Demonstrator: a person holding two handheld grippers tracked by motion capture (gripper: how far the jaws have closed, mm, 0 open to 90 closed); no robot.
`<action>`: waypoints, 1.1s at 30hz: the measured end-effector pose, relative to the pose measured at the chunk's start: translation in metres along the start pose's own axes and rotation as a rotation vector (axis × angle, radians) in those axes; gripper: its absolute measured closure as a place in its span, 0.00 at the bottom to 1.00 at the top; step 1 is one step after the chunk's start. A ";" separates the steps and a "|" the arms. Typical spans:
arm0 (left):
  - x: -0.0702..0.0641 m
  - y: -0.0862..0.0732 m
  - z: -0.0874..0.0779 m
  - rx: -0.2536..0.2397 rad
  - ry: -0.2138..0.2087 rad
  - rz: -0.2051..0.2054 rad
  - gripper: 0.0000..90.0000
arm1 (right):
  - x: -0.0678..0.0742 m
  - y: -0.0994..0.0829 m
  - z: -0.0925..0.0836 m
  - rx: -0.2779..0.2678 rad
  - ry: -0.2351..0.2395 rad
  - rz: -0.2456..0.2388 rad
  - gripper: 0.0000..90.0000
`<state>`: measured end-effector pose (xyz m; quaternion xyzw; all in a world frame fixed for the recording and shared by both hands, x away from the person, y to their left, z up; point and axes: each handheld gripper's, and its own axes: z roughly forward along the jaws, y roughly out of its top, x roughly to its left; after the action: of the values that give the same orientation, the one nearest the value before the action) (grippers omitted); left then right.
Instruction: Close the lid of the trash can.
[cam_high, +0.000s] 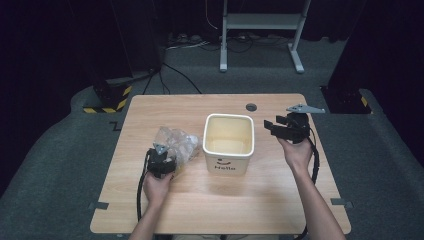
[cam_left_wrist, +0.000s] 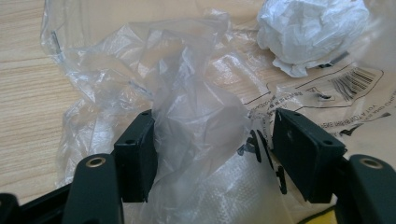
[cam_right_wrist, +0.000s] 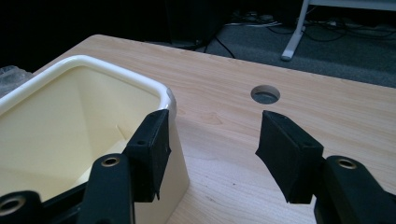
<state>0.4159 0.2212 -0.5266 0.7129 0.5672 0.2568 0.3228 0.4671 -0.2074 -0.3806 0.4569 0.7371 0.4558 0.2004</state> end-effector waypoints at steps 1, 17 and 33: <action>0.000 0.000 0.000 0.000 0.000 0.000 0.38 | 0.000 0.000 0.000 0.000 0.000 0.000 0.48; 0.000 0.000 0.000 0.000 0.000 0.000 0.38 | -0.003 -0.010 -0.012 -0.005 -0.018 -0.016 0.48; 0.000 0.000 0.000 0.000 0.000 0.000 0.38 | -0.006 -0.020 -0.022 -0.018 -0.012 -0.005 0.48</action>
<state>0.4159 0.2212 -0.5266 0.7129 0.5672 0.2567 0.3228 0.4445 -0.2268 -0.3874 0.4558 0.7330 0.4592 0.2100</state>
